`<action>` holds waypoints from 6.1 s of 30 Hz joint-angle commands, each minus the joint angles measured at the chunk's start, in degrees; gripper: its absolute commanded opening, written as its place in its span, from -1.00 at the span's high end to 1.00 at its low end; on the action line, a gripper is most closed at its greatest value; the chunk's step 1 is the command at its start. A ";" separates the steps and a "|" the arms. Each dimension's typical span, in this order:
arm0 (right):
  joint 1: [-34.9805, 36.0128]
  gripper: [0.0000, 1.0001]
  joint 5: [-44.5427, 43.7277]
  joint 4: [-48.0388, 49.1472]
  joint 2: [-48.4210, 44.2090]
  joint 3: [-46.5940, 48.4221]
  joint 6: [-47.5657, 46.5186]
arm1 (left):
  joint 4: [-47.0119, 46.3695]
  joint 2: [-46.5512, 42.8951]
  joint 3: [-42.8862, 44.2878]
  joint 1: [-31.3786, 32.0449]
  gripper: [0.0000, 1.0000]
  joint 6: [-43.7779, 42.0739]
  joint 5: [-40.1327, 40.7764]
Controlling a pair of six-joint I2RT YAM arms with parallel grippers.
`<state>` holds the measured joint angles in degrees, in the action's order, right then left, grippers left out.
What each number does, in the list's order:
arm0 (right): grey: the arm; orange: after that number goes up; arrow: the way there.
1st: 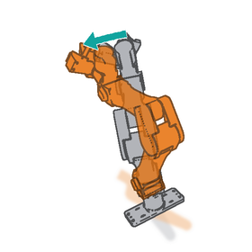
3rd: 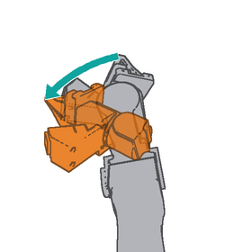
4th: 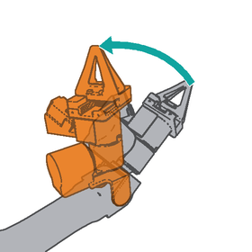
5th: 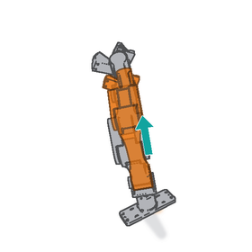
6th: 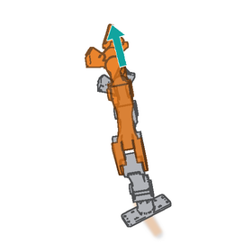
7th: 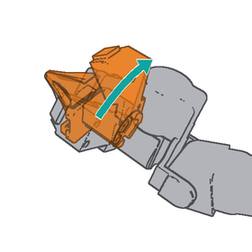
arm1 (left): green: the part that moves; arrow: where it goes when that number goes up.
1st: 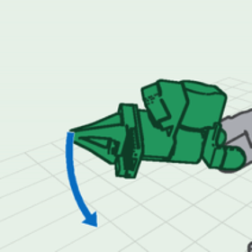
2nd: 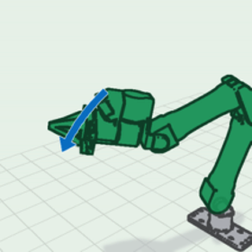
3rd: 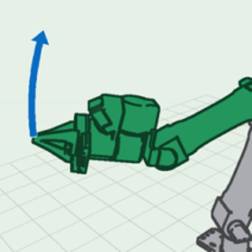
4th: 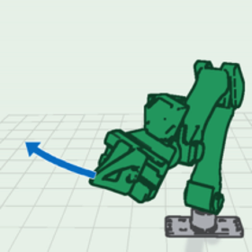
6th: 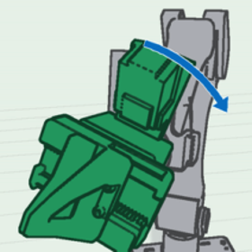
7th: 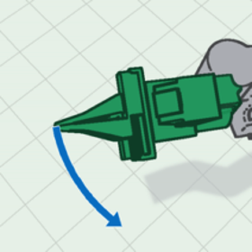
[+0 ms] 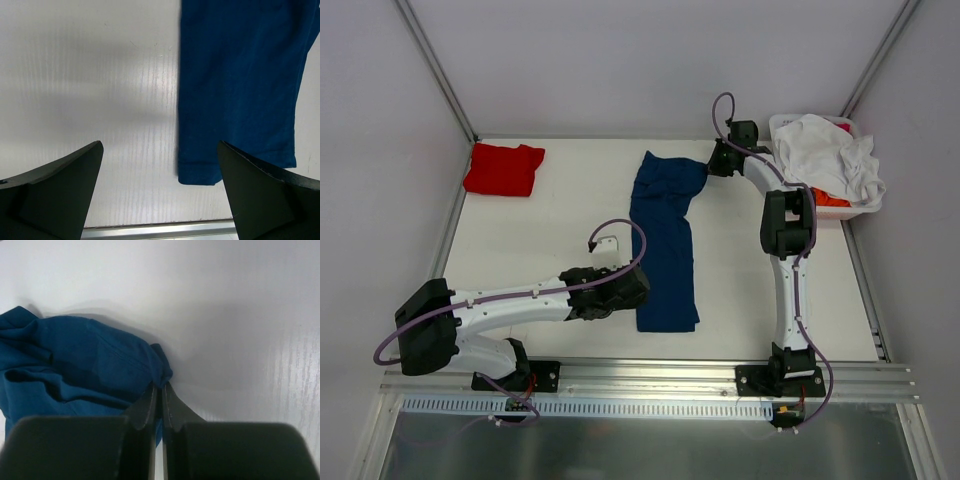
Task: Fold and stack the t-shirts
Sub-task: Fold the tshirt
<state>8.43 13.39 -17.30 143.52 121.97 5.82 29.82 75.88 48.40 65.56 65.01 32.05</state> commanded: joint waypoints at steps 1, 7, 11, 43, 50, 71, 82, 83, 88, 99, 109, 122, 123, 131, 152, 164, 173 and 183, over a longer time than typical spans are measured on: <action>-0.34 0.98 1.82 2.53 -2.45 -1.65 1.38 | 0.67 0.41 1.87 -0.26 -0.98 -0.68 1.43; -0.25 0.99 2.08 2.89 -6.66 -4.02 1.12 | 0.50 0.32 1.61 -0.26 -0.98 -0.41 1.17; 0.62 1.00 2.35 2.19 -9.92 -4.81 0.77 | 0.59 -0.03 1.26 -0.17 -0.98 -0.15 0.91; 16.88 0.74 0.94 -4.50 -6.50 4.51 -0.02 | 0.59 -5.12 -2.88 0.27 -0.98 1.96 1.43; 18.56 0.44 1.90 -2.74 -6.42 0.02 0.50 | 0.59 -5.47 -3.05 0.27 -0.98 1.78 1.52; 18.47 -0.12 0.15 -3.00 -12.73 -6.91 -0.46 | 0.67 -8.64 -4.46 0.36 -0.98 1.61 1.78; 18.38 -0.14 -6.79 -4.14 -32.15 -17.45 -4.24 | 0.59 -7.32 -3.58 0.27 -0.98 0.20 1.61; 18.38 -0.14 -7.14 -4.49 -33.30 -18.43 -4.24 | 0.59 -7.23 -3.66 0.36 -0.98 0.20 1.70; 18.64 -0.15 -11.09 -4.59 -43.82 -32.97 -3.63 | 0.59 -6.18 -4.28 0.18 -0.98 0.73 1.00; 21.72 -0.14 -15.75 1.75 -65.03 -66.24 2.87 | 0.06 -2.05 -6.74 0.27 -0.98 4.42 -1.99; 27.25 -0.14 -19.54 -0.45 -77.77 -79.51 8.93 | -4.60 3.57 -5.78 0.88 -0.98 4.42 -4.37; 39.46 -0.13 -26.21 -3.01 -83.49 -87.60 17.10 | -8.81 7.09 -5.34 0.97 -0.98 5.21 -5.33; 40.17 -0.13 -26.39 -2.74 -83.67 -88.22 17.90 | -9.34 7.27 -5.34 0.97 -0.98 5.21 -5.42; 47.55 -0.13 -30.96 -2.92 -83.93 -91.47 24.49 | -12.85 11.66 -2.70 1.24 -0.96 4.24 -7.70; 51.60 -0.14 -33.69 0.69 -79.72 -93.41 29.24 | -15.85 10.96 -6.48 5.54 -0.86 10.04 -11.66; 53.71 -0.12 -34.48 2.80 -76.82 -94.02 31.53 | -15.85 13.59 -7.27 7.30 -0.77 12.60 -11.05; 54.06 0.03 -35.80 2.09 -77.52 -93.32 31.44 | -16.02 15.18 -6.56 7.30 -0.54 12.86 -10.87; 54.24 0.47 -35.45 3.76 -75.32 -93.32 31.79 | -15.94 14.03 -7.88 7.30 -0.27 13.65 -10.87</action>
<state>62.17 -20.82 -14.79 67.42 27.94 36.42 8.82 88.09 43.35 72.07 77.54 23.00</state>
